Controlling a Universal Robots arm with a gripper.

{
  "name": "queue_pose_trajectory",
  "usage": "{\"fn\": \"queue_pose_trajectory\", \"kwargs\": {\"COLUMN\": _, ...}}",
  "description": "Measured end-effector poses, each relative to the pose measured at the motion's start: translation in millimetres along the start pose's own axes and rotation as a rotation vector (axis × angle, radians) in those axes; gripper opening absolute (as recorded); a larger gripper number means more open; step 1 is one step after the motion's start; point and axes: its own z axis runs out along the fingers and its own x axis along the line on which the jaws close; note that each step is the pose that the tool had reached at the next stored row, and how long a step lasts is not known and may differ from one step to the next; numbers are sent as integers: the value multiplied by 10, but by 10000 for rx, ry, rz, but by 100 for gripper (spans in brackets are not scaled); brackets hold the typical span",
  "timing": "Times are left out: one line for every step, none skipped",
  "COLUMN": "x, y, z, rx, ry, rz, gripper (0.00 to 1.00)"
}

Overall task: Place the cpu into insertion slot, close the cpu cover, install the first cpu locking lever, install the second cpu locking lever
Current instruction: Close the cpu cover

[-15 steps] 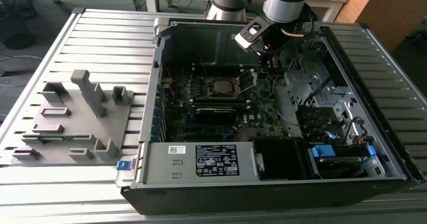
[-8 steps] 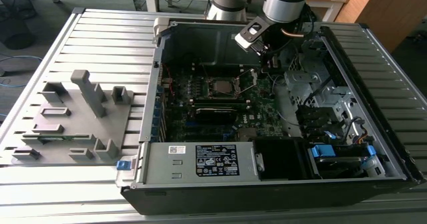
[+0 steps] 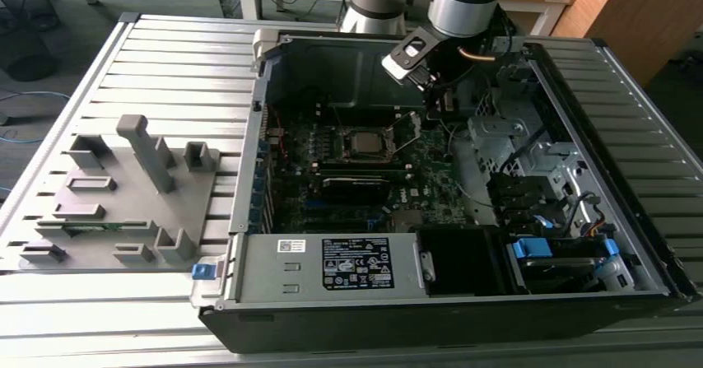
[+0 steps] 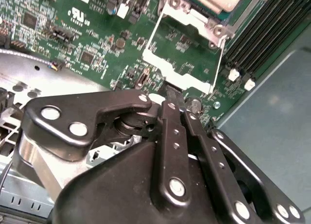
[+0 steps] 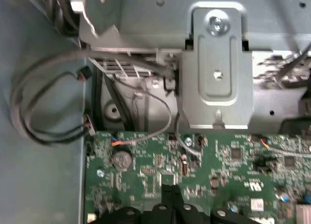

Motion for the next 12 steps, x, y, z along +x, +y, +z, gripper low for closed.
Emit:
{"fn": "queue_pose_trajectory", "kwargs": {"x": 0, "y": -19, "z": 0, "rx": -7, "ry": 4, "rz": 0, "gripper": 10}}
{"fn": "queue_pose_trajectory", "kwargs": {"x": 0, "y": -38, "z": -1, "rx": -15, "ry": 6, "rz": 1, "gripper": 10}}
{"fn": "queue_pose_trajectory", "kwargs": {"x": 0, "y": -58, "z": -2, "rx": -22, "ry": 6, "rz": 2, "gripper": 10}}
{"fn": "queue_pose_trajectory", "kwargs": {"x": -1, "y": -79, "z": -2, "rx": -30, "ry": 7, "rz": 2, "gripper": 10}}
{"fn": "queue_pose_trajectory", "kwargs": {"x": -1, "y": -101, "z": -3, "rx": -39, "ry": 7, "rz": 0, "gripper": 10}}
{"fn": "queue_pose_trajectory", "kwargs": {"x": -1, "y": -120, "z": -4, "rx": -47, "ry": 9, "rz": 1, "gripper": 10}}
{"fn": "queue_pose_trajectory", "kwargs": {"x": -1, "y": -139, "z": -5, "rx": -55, "ry": 10, "rz": 2, "gripper": 10}}
{"fn": "queue_pose_trajectory", "kwargs": {"x": -2, "y": -156, "z": -5, "rx": -62, "ry": 11, "rz": 2, "gripper": 10}}
{"fn": "queue_pose_trajectory", "kwargs": {"x": -2, "y": -172, "z": -6, "rx": -70, "ry": 13, "rz": 1, "gripper": 10}}
{"fn": "queue_pose_trajectory", "kwargs": {"x": -2, "y": -187, "z": -7, "rx": -76, "ry": 14, "rz": 1, "gripper": 10}}
{"fn": "queue_pose_trajectory", "kwargs": {"x": -2, "y": -198, "z": -7, "rx": -81, "ry": 16, "rz": 1, "gripper": 10}}
{"fn": "queue_pose_trajectory", "kwargs": {"x": -2, "y": -203, "z": -7, "rx": -82, "ry": 16, "rz": 2, "gripper": 10}}
